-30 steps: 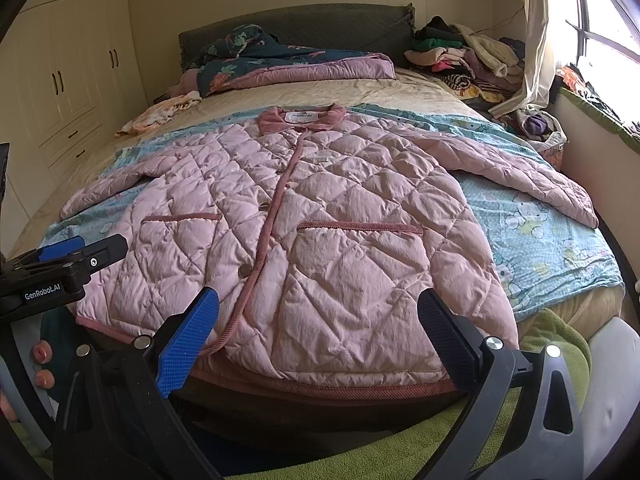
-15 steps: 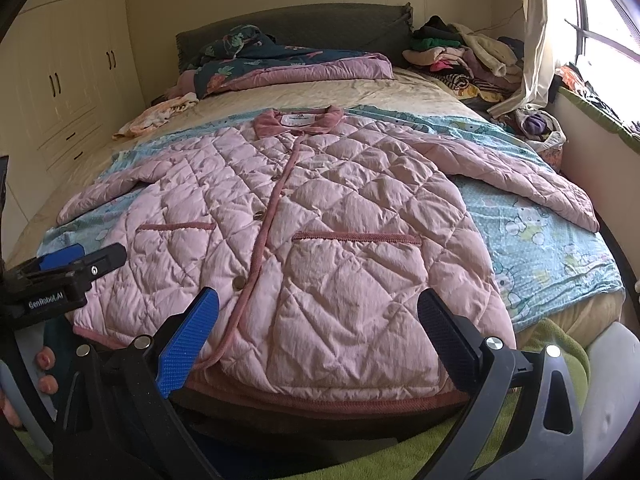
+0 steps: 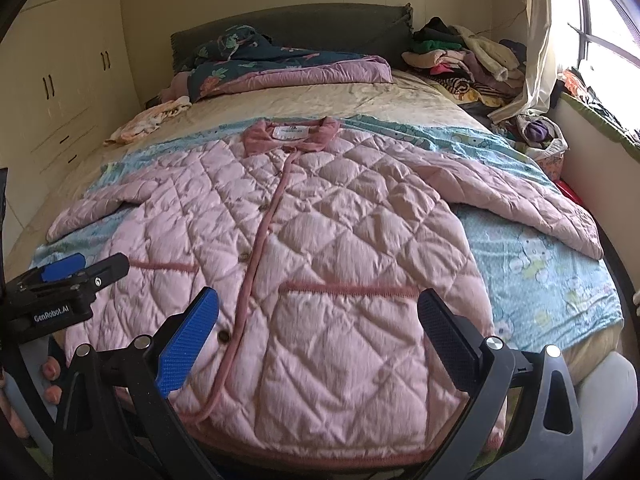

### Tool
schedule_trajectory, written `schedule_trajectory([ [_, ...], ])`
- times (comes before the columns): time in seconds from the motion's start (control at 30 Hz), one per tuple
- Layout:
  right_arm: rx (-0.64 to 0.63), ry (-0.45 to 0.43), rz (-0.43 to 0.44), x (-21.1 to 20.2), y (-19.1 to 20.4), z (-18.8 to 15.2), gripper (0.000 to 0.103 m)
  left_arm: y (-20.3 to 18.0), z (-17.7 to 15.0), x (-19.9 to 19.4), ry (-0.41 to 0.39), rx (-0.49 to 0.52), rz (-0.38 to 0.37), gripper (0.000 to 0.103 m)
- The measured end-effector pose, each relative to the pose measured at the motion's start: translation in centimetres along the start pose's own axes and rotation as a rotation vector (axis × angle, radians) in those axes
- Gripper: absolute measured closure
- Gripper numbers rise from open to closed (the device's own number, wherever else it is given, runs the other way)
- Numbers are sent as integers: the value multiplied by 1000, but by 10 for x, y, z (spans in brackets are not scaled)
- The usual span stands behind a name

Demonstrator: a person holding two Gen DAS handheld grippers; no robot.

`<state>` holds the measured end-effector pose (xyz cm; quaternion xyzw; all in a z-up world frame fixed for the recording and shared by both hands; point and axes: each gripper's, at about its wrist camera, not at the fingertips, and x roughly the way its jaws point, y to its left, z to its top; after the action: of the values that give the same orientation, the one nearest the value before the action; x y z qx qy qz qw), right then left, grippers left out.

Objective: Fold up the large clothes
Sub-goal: 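Move the right gripper to the sleeve cuff nearest it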

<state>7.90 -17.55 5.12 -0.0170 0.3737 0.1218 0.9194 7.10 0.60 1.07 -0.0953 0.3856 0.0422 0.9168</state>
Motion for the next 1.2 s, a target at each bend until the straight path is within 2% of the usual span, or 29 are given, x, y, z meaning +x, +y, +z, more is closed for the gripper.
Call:
schedule_trajectory([
  [0.47, 33, 23, -5, 37, -15, 41, 4, 4, 37, 29, 18, -40, 22, 8],
  [0.83, 58, 20, -27, 59, -30, 69, 4, -1, 69, 44, 11, -49, 4, 8],
  [1.2, 128, 4, -73, 82, -63, 92, 4, -17, 103, 73, 21, -35, -3, 8],
])
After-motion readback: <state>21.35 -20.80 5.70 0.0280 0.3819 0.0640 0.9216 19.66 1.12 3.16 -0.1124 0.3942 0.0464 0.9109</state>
